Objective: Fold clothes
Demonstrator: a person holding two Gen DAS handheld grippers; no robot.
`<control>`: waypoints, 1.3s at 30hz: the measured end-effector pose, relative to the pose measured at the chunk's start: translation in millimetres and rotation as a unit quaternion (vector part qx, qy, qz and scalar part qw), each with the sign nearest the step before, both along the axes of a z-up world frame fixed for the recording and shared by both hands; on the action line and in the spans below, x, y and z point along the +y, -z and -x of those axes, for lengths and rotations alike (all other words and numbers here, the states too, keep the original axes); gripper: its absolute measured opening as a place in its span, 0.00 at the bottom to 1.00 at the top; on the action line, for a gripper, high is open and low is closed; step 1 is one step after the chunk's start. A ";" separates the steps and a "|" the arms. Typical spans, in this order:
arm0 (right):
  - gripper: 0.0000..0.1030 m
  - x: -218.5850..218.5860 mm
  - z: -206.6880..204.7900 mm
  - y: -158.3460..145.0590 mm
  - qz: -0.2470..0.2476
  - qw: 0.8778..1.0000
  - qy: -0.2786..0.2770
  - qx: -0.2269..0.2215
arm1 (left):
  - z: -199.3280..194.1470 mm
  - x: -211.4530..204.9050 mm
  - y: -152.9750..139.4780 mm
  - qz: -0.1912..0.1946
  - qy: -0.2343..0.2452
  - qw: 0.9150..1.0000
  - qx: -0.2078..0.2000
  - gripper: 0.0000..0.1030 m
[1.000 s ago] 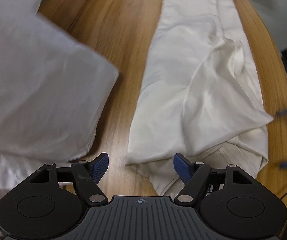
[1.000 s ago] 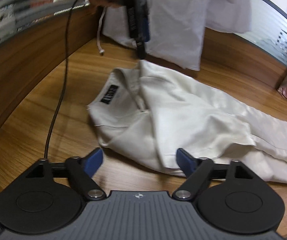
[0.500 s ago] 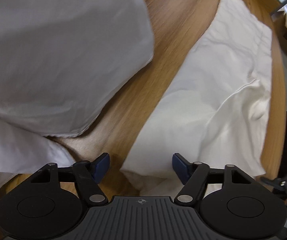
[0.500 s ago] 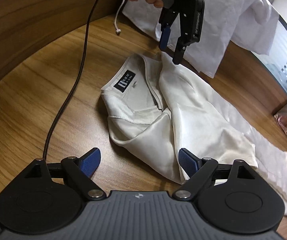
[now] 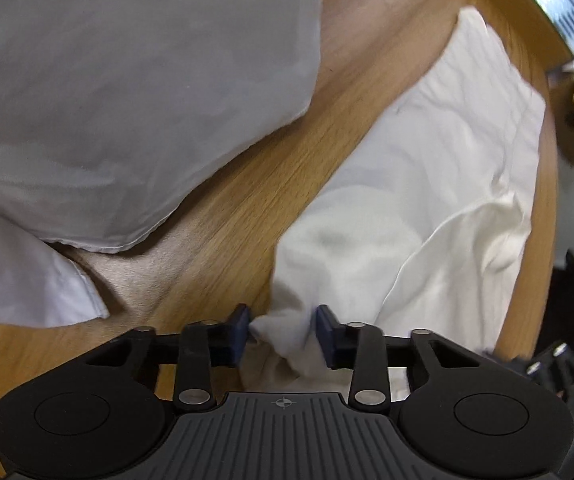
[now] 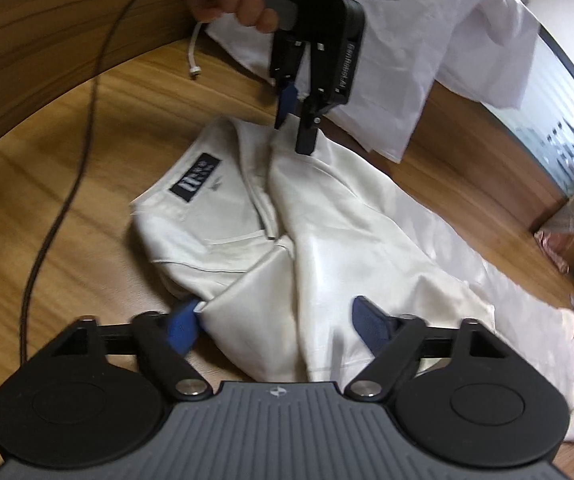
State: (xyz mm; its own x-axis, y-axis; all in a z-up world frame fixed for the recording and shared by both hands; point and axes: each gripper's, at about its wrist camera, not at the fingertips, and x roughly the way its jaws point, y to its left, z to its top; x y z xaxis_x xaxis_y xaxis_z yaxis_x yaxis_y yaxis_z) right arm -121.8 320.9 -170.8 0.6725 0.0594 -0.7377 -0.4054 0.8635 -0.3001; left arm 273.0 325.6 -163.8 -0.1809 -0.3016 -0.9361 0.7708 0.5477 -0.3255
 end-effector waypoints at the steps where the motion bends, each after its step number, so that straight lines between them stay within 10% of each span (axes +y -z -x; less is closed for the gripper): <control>1: 0.60 -1.9 -1.8 -0.2 -0.007 1.000 0.001 0.004 | 0.5 0.5 0.5 0.003 -0.003 1.000 0.001 0.24; 5: 0.19 -4.5 -5.7 0.7 -0.022 1.000 -0.001 0.020 | 8.4 0.7 -2.6 0.007 0.011 1.000 -0.019 0.12; 8: 0.12 -9.4 -6.7 -0.9 -0.035 0.999 0.005 0.023 | 12.7 -1.6 -12.5 0.015 0.030 0.999 -0.036 0.11; 25: 0.09 -167.0 -11.6 -76.5 -0.202 0.958 0.203 -0.033 | 32.4 -115.3 -122.8 0.137 0.010 0.988 -0.076 0.10; 39: 0.09 -356.7 -48.1 -57.0 -0.285 0.913 0.291 -0.018 | 54.5 -317.0 -104.7 0.103 0.036 0.990 -0.091 0.10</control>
